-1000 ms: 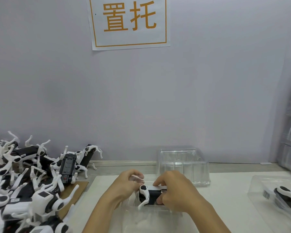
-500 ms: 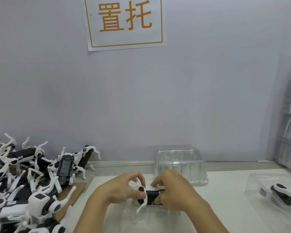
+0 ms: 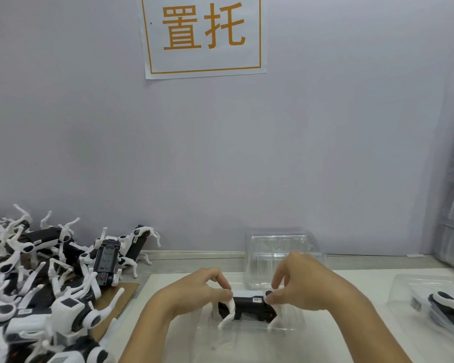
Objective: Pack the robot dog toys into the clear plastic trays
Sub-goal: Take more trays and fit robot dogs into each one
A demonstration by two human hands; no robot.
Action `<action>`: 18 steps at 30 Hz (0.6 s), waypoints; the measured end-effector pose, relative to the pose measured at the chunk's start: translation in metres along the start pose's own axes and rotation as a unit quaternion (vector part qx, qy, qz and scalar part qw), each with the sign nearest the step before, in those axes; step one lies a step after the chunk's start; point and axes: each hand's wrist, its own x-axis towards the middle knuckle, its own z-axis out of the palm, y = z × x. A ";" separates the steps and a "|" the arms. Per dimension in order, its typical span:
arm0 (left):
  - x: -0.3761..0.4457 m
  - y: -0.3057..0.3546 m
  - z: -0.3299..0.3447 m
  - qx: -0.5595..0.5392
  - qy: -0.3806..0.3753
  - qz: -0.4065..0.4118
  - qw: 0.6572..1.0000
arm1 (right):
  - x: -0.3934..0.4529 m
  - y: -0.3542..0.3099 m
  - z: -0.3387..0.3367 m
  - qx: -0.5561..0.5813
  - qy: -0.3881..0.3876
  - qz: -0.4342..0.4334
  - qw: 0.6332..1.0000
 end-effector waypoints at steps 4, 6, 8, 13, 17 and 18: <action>0.011 0.006 0.015 0.062 0.083 0.061 0.993 | -0.001 -0.010 0.008 -0.054 -0.010 0.025 0.998; 0.013 0.008 0.022 0.080 0.095 0.079 0.989 | -0.001 -0.015 0.014 -0.090 0.027 0.023 0.995; 0.013 0.007 0.024 0.085 0.098 0.084 0.988 | -0.001 -0.017 0.015 -0.120 0.053 0.009 0.991; 0.014 0.006 0.026 0.108 0.100 0.094 0.985 | -0.001 -0.020 0.013 -0.138 0.109 -0.017 0.984; 0.014 0.006 0.027 0.120 0.097 0.097 0.983 | 0.003 -0.016 0.017 -0.130 0.130 -0.011 0.983; 0.015 0.006 0.027 0.127 0.096 0.097 0.982 | 0.003 -0.013 0.017 -0.123 0.129 -0.007 0.984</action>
